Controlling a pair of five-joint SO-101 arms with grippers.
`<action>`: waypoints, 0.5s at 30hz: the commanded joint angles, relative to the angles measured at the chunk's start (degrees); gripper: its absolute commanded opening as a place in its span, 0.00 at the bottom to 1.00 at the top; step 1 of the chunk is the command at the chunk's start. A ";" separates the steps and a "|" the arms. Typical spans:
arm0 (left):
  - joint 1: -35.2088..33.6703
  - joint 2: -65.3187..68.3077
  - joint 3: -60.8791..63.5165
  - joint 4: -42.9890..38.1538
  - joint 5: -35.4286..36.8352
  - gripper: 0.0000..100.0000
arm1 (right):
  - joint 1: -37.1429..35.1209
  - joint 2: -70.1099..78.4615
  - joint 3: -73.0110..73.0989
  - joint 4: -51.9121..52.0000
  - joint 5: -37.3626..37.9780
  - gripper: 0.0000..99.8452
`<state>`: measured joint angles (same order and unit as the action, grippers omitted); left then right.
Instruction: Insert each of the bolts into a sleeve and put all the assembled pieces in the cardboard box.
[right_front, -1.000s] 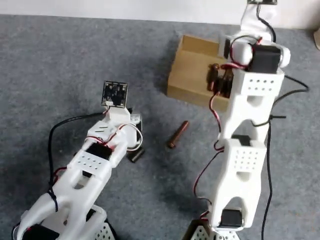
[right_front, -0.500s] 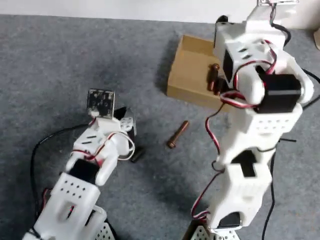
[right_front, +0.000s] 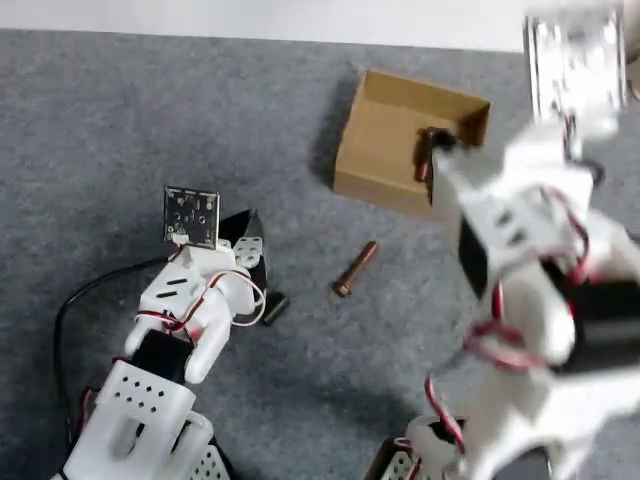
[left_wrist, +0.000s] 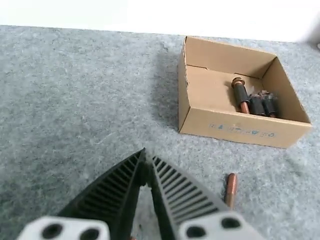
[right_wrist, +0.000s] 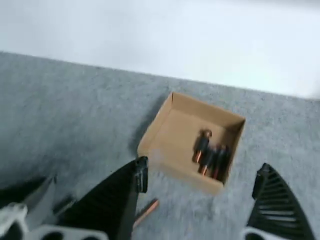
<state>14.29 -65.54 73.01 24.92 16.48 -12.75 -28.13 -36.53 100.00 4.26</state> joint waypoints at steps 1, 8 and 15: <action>-0.22 -0.92 -0.13 0.35 -0.62 0.01 | -0.57 -10.68 12.18 0.84 -0.70 0.31; 1.19 -1.45 -0.22 0.44 -0.53 0.01 | -0.57 -30.11 38.20 -1.19 -1.41 0.31; -9.36 -1.45 -10.68 18.37 -0.62 0.01 | -0.57 -50.15 64.31 -12.35 -4.22 0.31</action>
<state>9.80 -66.07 67.65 36.18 16.48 -12.75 -72.18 19.56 92.79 0.84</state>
